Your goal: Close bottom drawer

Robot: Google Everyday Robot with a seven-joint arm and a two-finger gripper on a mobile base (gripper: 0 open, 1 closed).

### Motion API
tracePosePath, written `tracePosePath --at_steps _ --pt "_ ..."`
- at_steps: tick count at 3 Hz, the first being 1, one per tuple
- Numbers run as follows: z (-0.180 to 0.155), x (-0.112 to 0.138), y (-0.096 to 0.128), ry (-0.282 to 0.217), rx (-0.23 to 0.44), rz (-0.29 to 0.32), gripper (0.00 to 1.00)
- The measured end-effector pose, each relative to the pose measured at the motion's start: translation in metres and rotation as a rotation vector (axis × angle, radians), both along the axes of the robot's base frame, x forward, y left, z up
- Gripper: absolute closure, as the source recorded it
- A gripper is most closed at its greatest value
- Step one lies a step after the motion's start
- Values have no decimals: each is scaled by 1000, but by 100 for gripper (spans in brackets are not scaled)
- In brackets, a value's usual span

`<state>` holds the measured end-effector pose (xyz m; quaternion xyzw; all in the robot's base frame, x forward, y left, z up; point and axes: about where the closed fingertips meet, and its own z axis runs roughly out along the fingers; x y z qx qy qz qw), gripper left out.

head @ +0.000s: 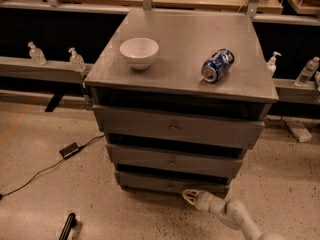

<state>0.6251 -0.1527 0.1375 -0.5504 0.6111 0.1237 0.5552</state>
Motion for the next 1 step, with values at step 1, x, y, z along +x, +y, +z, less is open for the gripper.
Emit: tracePosePath --at_steps 1 --pt "4 -27 -23 -2 16 -4 100"
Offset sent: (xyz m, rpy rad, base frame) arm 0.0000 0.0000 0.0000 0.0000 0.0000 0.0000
